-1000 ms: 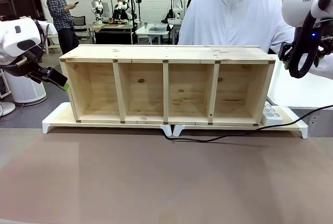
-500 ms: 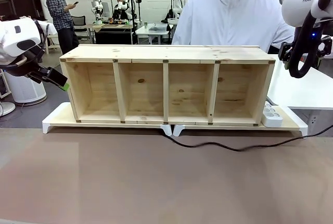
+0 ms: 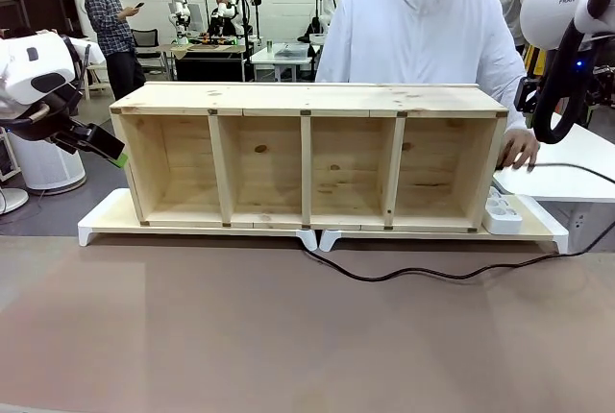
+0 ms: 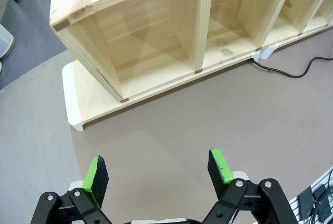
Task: Perform cable management.
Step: Release the Power Cable when the human grasps it.
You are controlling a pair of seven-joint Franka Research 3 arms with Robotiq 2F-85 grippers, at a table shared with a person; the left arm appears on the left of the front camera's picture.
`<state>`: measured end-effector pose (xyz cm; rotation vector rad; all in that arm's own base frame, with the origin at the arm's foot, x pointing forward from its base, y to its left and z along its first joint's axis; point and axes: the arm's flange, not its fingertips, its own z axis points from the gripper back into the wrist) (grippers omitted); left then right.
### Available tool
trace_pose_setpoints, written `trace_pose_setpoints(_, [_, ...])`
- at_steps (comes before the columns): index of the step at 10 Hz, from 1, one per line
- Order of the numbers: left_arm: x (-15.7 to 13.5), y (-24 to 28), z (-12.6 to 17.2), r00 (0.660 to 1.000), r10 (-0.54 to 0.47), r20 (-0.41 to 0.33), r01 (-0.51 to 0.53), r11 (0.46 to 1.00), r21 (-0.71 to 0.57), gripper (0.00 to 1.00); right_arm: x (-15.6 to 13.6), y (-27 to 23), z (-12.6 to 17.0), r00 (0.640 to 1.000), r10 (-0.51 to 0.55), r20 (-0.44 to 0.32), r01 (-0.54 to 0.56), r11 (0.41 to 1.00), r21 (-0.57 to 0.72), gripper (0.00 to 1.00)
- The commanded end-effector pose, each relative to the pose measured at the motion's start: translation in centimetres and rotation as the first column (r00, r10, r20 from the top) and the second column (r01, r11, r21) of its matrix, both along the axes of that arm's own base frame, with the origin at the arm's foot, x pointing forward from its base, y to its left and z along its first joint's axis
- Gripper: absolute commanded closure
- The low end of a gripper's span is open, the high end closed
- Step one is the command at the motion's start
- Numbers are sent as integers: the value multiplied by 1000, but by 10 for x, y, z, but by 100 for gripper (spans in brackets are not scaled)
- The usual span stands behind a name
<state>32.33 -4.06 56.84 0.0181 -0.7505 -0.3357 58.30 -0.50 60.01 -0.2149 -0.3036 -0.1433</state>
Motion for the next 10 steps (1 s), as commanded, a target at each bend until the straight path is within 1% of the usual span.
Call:
trace_pose_setpoints(1, [0, 1, 0, 1000, 6, -1, -6, 1000, -5, 0, 0, -1, 0, 1000, -4, -2, 4, 1000, 5, 0])
trace_pose_setpoints(10, [0, 1, 0, 1000, 6, -1, -6, 1000, -5, 0, 0, -1, 0, 1000, -4, -2, 4, 1000, 5, 0])
